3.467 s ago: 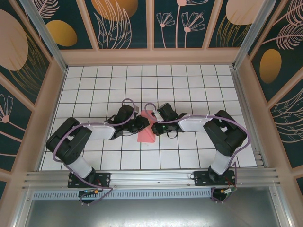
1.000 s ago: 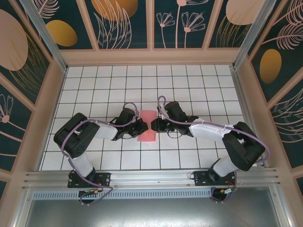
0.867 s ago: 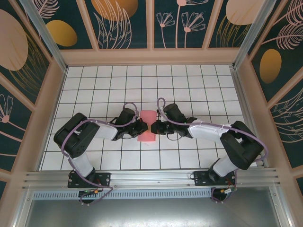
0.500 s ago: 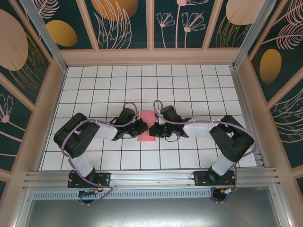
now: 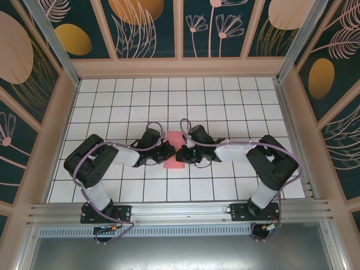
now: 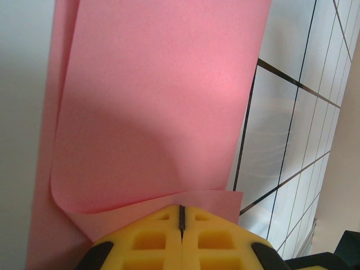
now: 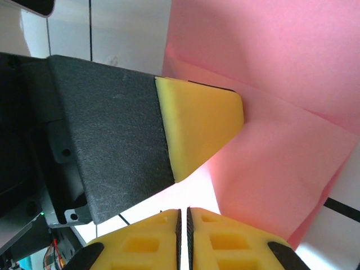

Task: Fold a paper plane with a square sheet of paper (pick it up from the middle)
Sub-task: Fold the triangle a second time at the center of the table.

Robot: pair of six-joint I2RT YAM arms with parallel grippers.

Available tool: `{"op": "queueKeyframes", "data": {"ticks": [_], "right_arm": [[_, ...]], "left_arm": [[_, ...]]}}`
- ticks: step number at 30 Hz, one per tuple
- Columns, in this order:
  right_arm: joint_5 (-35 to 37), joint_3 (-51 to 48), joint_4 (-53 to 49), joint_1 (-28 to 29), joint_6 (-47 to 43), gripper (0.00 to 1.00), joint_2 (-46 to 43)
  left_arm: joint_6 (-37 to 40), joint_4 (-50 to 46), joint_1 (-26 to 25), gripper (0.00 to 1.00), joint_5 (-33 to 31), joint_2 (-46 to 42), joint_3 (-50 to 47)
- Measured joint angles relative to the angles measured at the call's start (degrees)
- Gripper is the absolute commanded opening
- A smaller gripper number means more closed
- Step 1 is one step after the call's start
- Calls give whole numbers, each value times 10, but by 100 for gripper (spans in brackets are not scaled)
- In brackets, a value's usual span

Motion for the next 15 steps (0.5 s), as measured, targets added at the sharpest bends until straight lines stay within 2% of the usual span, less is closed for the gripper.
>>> {"op": "queueKeyframes", "data": {"ticks": [5, 10, 15], "right_arm": [[26, 8, -23, 12, 0, 14, -8], [29, 8, -25, 17, 0, 7, -15], [32, 8, -26, 19, 2, 5, -12]], "left_arm": [[0, 0, 0, 0, 0, 0, 0], [0, 0, 0, 0, 0, 0, 0], [0, 0, 0, 0, 0, 0, 0]]}}
